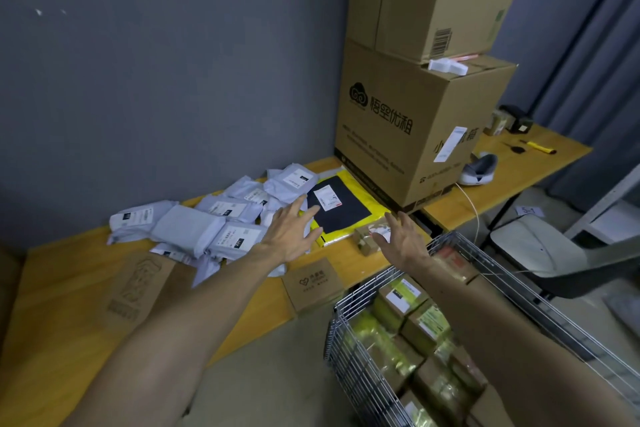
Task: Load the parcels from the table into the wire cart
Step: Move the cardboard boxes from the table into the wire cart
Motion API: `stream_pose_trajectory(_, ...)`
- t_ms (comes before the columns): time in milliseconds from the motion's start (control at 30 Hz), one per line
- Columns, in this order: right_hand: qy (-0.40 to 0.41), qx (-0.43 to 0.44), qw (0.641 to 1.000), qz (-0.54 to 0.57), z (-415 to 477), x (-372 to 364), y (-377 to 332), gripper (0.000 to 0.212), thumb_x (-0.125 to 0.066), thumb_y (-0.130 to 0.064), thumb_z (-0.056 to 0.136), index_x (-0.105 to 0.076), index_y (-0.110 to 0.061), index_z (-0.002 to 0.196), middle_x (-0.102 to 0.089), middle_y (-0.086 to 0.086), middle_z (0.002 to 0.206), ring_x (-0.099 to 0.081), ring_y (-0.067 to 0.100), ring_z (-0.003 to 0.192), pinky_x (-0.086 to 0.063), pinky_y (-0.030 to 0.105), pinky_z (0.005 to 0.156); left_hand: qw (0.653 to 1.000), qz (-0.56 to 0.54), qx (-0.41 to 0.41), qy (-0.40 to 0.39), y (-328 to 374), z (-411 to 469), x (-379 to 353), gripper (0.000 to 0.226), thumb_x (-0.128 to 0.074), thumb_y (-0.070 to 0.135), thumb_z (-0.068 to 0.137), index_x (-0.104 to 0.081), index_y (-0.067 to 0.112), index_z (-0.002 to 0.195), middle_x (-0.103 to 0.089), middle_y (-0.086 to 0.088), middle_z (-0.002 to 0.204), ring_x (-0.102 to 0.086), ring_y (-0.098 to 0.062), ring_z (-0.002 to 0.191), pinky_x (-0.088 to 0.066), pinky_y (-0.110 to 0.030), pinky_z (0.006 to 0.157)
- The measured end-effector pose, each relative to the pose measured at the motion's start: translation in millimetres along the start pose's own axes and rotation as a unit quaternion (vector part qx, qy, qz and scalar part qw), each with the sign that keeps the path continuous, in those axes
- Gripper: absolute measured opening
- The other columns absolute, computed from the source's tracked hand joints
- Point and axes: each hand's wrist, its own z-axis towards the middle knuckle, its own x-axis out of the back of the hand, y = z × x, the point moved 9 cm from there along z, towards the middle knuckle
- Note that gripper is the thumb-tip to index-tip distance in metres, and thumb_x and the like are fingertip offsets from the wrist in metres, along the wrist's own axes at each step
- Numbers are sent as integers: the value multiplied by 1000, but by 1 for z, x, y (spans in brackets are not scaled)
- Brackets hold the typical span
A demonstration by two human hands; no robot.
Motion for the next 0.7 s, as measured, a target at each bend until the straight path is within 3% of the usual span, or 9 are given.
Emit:
stream_pose_trajectory(300,-27,-1,999,-18,39,-29,14,66,-39,-52,101,-21,-18,154,-12,12,162,-18,33,147,-28,51,114,999,-11,6,-41,-15,9,-37,70,-37,63,91,-35,29,152,-11,-5,165,-24,-31,145,-21,-46,118)
stream_pose_trajectory(500,-51,-7,999,-1,86,-52,39,66,-39,-53,100,-22,-19,154,-13,11,161,-18,32,147,-26,49,115,995,29,5,-99,-20,28,-80,66,-47,56,97,-29,27,154,-6,-8,165,-19,-31,148,-15,-44,120)
stream_pose_trajectory(700,-85,1,996,-12,125,-84,73,65,-38,-52,101,-23,-17,154,-15,17,160,-15,33,147,-22,45,117,986,30,17,-166,-11,43,-140,72,-51,58,94,-26,27,155,-5,-7,165,-22,-31,147,-19,-45,119)
